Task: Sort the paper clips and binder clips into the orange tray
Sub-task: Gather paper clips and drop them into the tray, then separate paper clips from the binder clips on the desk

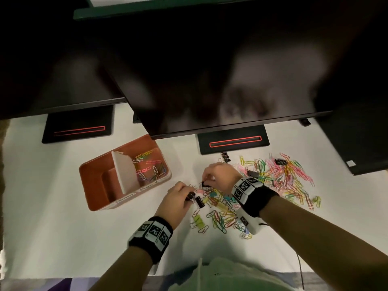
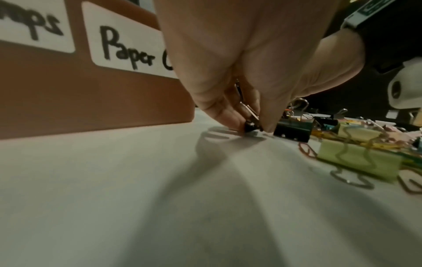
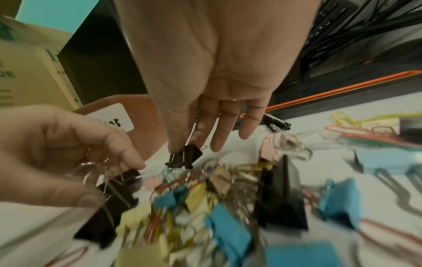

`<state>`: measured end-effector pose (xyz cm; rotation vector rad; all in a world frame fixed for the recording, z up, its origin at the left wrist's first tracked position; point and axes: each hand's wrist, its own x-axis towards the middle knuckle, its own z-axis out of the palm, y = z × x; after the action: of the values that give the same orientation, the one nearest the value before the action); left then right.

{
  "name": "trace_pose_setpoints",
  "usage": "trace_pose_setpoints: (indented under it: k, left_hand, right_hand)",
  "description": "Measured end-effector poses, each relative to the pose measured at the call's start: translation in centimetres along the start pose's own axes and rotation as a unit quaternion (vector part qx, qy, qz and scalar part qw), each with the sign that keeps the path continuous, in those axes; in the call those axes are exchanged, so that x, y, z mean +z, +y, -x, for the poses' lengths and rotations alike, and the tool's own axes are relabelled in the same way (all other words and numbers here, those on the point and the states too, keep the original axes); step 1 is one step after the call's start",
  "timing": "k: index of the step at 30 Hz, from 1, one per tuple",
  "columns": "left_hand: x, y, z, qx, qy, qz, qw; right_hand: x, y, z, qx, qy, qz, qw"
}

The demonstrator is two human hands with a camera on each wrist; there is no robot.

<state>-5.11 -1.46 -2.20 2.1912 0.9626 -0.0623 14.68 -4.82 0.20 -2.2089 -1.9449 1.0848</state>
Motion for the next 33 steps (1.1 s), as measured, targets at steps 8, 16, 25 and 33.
trace_pose_setpoints:
  k: [8,16,25,33]
  left_hand:
    - [-1.0,-0.5,0.7,-0.002,0.109,-0.069,0.992]
    - [-0.9,1.0,-1.6,-0.022,0.086,-0.049,0.995]
    - [-0.1,0.9,-4.5,-0.032,0.027,-0.153,0.987]
    - [-1.0,1.0,-4.1,0.011,0.047,-0.088,0.995]
  right_hand:
    - [-1.7,0.9,-0.2,0.005,0.091,-0.016,0.996]
    - [1.5,-0.8,1.6,-0.012,-0.001,0.077,0.997]
    - [1.1,0.2,0.4,0.029,-0.020,0.044,0.998]
    - [0.4,0.9,0.4,0.003,-0.009,0.015,1.000]
